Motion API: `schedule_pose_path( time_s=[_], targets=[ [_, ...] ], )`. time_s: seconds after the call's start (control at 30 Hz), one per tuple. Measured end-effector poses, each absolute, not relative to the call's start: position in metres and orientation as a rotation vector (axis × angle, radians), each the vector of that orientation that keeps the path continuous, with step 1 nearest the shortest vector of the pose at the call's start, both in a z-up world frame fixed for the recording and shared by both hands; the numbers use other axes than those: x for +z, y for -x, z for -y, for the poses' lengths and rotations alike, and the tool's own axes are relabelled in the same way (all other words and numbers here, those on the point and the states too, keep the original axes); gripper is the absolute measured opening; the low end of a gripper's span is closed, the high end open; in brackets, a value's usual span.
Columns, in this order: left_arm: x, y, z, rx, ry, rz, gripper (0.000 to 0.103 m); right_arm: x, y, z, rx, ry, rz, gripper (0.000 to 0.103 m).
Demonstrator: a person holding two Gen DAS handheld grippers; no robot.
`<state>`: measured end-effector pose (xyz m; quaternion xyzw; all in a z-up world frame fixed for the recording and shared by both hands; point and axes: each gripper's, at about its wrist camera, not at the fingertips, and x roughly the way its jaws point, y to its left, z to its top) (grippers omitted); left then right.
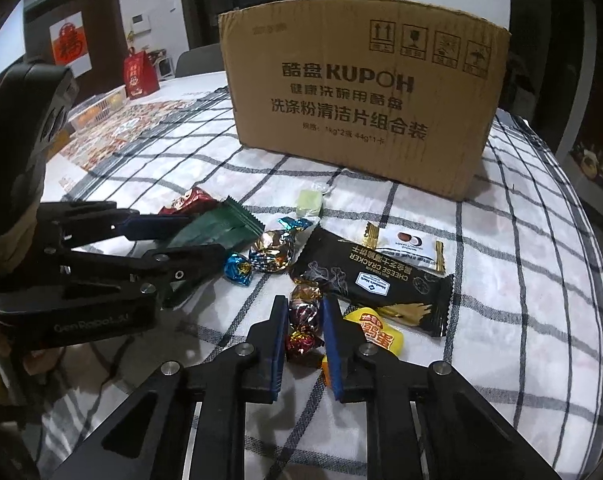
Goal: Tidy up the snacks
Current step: 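Grasp the green pack with the left tool while the right grasps the red candies, then carry both items into the box and open both tools to drop them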
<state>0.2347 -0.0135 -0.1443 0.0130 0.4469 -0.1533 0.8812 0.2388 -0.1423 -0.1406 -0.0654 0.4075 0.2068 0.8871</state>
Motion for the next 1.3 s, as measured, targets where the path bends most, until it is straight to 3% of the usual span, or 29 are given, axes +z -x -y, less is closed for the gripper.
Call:
schedule_pose_path(
  time_s=[0.43, 1.3],
  targets=[
    [-0.12, -0.216, 0.013, -0.317, -0.027, -0.884, 0.043, -0.118, -0.223, 0.145, 0.425, 0.089, -0.807, 0.018],
    [0.005, -0.192, 0.007, -0.299, -0.025, -0.58, 0.043, -0.01, -0.207, 0.154, 0.382, -0.004, -0.528, 0.018]
  ],
)
